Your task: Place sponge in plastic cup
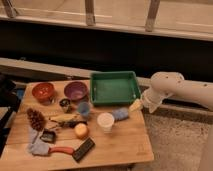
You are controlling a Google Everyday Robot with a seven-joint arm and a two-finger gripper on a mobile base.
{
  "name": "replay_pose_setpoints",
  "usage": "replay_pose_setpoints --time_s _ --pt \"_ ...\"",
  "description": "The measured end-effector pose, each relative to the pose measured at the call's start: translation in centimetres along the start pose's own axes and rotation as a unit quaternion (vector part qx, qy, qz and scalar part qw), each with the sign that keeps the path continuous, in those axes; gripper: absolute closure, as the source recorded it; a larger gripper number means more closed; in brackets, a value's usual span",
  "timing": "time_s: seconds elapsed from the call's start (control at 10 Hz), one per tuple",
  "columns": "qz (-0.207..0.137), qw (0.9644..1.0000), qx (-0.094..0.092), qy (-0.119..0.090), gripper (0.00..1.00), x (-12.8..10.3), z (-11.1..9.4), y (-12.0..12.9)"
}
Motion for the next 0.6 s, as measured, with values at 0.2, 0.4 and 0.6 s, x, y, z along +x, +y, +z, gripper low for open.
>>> replay_pose_setpoints --time_s 0.2,0.4,0.6 --pt "-0.002 1.0000 -0.001 0.001 0.28 0.0 0.2 0.3" --pt "-0.017 0.9998 -0.006 0.006 0.28 0.4 0.9 0.6" --pt "-0.054 0.9983 -0.016 0.013 0.28 0.8 3.0 3.7"
